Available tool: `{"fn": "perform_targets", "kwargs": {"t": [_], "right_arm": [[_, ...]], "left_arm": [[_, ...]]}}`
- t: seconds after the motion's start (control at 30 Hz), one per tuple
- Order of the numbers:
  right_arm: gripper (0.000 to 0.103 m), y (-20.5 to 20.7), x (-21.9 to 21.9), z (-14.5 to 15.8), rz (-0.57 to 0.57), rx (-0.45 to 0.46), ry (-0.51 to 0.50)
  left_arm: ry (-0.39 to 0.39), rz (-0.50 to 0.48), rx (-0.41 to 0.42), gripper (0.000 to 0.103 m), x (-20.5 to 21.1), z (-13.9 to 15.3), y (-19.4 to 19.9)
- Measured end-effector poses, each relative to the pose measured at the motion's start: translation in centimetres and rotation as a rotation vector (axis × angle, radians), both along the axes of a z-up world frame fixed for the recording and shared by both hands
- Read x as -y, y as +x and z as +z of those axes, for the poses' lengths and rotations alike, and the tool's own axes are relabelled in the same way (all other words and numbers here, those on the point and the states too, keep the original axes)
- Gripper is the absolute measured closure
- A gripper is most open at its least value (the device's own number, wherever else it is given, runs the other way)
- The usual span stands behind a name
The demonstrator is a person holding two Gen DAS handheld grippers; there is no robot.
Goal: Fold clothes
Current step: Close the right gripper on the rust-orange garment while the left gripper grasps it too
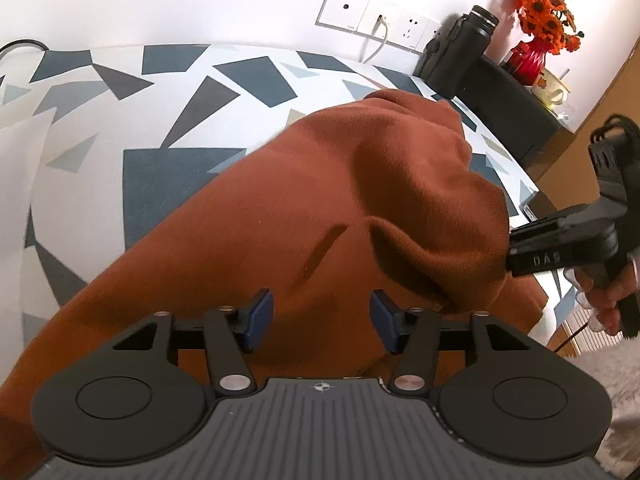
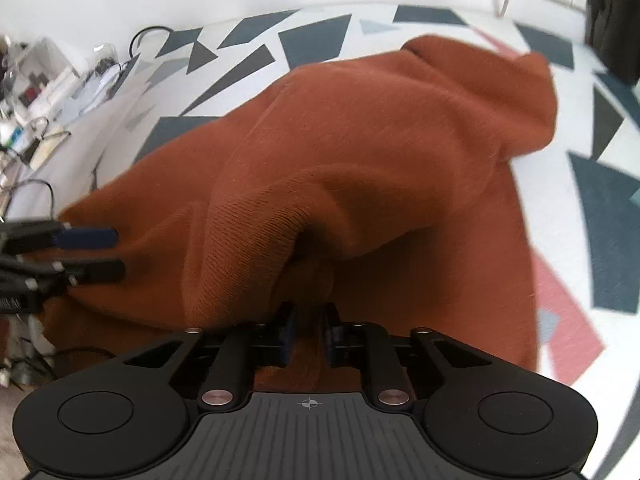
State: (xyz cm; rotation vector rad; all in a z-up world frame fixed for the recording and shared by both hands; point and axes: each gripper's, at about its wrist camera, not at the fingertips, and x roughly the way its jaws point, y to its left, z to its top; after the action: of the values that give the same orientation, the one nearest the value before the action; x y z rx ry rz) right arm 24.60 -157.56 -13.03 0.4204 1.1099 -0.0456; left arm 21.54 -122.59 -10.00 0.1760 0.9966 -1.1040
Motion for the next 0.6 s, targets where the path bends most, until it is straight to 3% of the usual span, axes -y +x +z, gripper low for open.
{"fn": "perform_targets", "kwargs": {"t": [0.07, 0.2, 0.3, 0.5, 0.6], "right_arm": [[0.1, 0.4, -0.2, 0.5, -0.017, 0.022, 0.084], [0.098, 1.9, -0.9, 2.0, 0.001, 0.106, 0.189], [0.097, 3.4, -1.7, 2.8, 0.024, 0.14, 0.204], [0.096, 4.4, -2.8, 3.2, 0.06, 0.149, 0.177], [0.096, 4.2, -2.4, 3.1, 0.05, 0.149, 0.181]], "left_arm": [[-0.02, -0.018, 0.008, 0.047, -0.2, 0.3, -0.3], [-0.082, -0.104, 0.004, 0.031, 0.3, 1.2, -1.1], [-0.093, -0.159, 0.005, 0.03, 1.4, 1.5, -1.8], [-0.091, -0.17, 0.03, 0.031, 2.9, 1.7, -2.1], [-0.08, -0.142, 0.049, 0.078, 2.9, 1.7, -1.5]]}}
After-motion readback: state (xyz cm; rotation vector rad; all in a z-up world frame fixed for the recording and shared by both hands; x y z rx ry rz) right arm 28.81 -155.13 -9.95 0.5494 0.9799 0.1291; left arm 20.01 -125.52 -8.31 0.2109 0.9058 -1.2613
